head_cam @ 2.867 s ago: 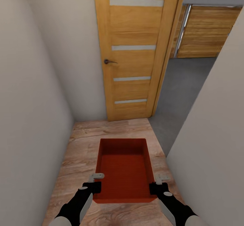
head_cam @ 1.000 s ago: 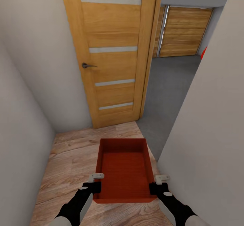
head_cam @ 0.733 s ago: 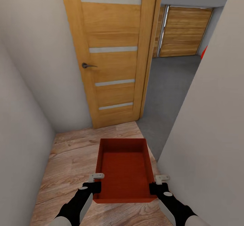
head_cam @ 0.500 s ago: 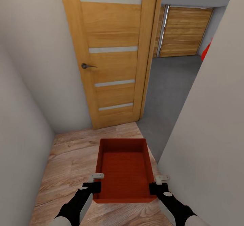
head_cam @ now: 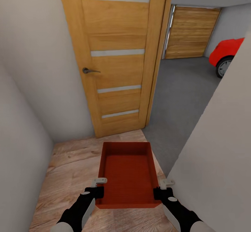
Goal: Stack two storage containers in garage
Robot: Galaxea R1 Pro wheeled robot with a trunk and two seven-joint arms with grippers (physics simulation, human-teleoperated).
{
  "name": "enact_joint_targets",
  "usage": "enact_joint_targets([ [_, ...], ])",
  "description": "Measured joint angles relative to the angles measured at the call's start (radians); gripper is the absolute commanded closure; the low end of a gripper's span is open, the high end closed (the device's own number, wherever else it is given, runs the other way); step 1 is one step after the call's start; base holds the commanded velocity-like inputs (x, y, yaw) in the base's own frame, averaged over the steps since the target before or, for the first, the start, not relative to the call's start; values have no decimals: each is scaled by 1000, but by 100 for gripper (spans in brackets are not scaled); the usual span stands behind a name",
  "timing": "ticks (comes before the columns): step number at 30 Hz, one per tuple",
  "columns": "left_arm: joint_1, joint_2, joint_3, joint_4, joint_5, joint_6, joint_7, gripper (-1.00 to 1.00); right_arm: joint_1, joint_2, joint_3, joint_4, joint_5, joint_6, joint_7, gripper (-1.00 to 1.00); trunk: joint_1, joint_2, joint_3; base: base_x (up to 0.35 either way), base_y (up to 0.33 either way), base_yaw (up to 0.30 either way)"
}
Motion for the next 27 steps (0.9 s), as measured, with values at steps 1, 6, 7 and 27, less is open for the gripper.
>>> enact_joint_targets([
  [1, 0, 0, 0, 0, 1, 0, 0, 100, 0, 0, 0, 0, 0, 0, 0, 100, 0, 0, 0, 80, 12, 0],
  [6, 0, 0, -2, 1, 3, 0, 3, 100, 0, -1, 0, 0, 0, 0, 1, 100, 0, 0, 0, 30, 5, -84],
  [7, 0, 0, -3, 1, 4, -1, 3, 100, 0, -1, 0, 0, 0, 0, 1, 100, 0, 0, 0, 9, 1, -203],
  [27, 0, -1, 5, 0, -9, 1, -4, 100, 0, 0, -3, 1, 2, 0, 2, 100, 0, 0, 0, 98, 80, -123],
])
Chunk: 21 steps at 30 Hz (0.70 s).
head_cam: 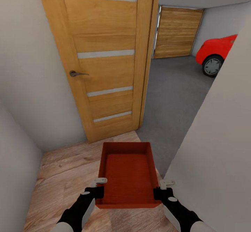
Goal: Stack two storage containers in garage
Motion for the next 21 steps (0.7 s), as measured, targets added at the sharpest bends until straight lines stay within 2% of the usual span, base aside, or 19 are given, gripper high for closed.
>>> enact_joint_targets([
  [16, 0, 0, -1, 0, 2, 0, 1, 100, 0, 0, 1, 0, -1, 0, 0, 100, 0, 0, 0, 257, 219, 0],
  [21, 0, 0, -6, 1, 9, -1, 5, 100, 0, -1, 2, -2, -2, 0, -1, 100, 0, 0, 0, 107, 80, -113],
])
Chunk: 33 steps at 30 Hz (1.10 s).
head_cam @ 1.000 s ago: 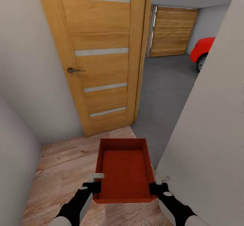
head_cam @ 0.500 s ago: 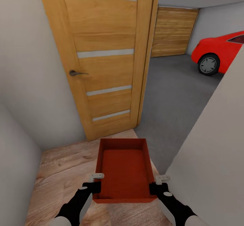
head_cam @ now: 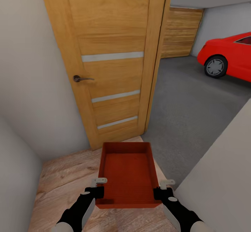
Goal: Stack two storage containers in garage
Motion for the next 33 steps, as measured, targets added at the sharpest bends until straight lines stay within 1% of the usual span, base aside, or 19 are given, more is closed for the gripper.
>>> enact_joint_targets([
  [20, 0, -1, -1, -1, 1, 0, 2, 100, 0, -1, 0, -2, 0, 0, 0, 100, 0, 0, 0, 4, 3, -216],
  [25, 0, -1, 3, -1, -5, 1, -2, 100, 0, 0, -1, 1, 1, 0, 0, 100, 0, 0, 0, 51, 37, -53],
  [33, 0, 1, 6, -1, -10, 1, -7, 100, 0, 2, -2, 2, 2, 0, -1, 100, 0, 0, 0, 239, 199, -4],
])
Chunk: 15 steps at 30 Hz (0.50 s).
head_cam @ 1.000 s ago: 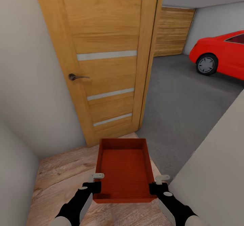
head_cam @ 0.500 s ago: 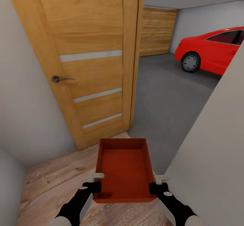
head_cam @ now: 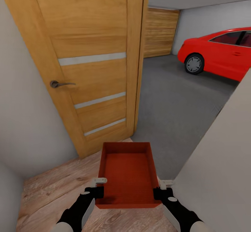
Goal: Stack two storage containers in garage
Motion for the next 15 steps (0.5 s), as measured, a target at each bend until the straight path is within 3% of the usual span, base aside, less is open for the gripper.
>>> enact_joint_targets([
  [5, 0, 0, 0, 0, 1, 0, 1, 100, 0, -1, 0, -1, -1, 0, 0, 100, 0, 0, 0, 180, 144, 0],
  [15, 0, -1, -7, -1, 11, -1, 7, 100, 0, -2, 3, -4, -3, 1, -1, 100, 0, 0, 0, 15, 12, 0],
])
